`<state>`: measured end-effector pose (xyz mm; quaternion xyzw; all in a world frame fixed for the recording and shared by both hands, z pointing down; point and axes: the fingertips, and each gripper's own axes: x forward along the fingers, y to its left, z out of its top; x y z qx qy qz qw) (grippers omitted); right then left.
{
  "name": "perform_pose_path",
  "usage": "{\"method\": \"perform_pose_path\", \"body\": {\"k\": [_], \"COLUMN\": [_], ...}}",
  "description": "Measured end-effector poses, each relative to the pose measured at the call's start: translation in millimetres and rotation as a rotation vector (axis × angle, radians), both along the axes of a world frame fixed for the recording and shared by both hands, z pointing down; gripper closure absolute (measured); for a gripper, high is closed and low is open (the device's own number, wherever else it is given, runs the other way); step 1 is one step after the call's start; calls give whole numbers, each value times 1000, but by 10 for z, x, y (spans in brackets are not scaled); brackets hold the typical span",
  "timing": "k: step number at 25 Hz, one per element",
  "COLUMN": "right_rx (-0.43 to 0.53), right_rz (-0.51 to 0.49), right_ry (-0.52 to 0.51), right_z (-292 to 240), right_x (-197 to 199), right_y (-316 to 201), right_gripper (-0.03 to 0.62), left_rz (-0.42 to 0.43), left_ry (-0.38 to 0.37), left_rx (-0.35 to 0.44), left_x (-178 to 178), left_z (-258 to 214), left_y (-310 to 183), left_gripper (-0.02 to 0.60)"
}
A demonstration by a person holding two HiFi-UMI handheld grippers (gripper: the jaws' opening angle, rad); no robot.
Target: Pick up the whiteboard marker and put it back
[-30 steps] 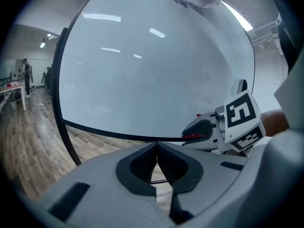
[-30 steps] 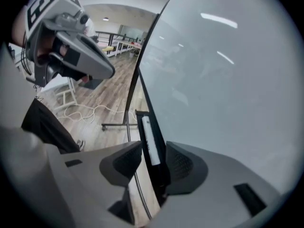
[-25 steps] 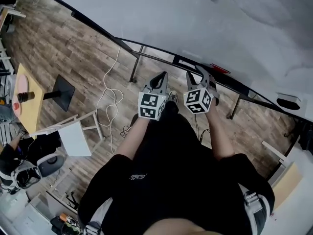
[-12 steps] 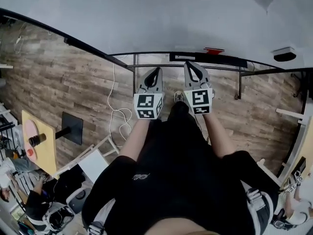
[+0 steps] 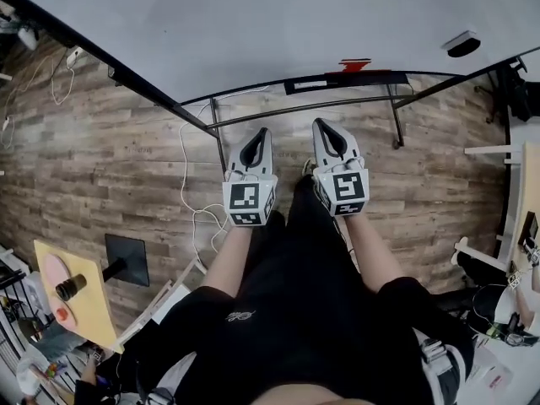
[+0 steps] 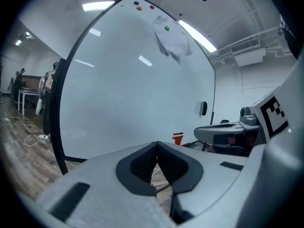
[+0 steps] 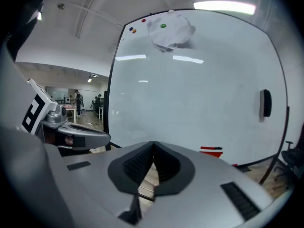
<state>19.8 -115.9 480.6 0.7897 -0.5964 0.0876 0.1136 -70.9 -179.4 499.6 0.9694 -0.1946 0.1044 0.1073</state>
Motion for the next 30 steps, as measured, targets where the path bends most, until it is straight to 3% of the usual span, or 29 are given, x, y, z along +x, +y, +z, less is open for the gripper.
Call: {"method": "perform_pose_path", "body": {"k": [9,16,30], "right_rx": [62,145,197], "right_rz": [18,24,-24], "right_ry": [68,94,60], "right_z": [-574,-957,-992], "right_x": [-236,-45,171], "right_y": [445,775,1072], "right_gripper": [591,591,591], "left_rz": [62,23,-30], "left_ry": [64,134,132], "left_rx": [46,75,131], "left_x": [-24,201,292], "left_z": [-442,-826,-1010], "left_y": [396,684,1004], "left_gripper": [574,574,574]}}
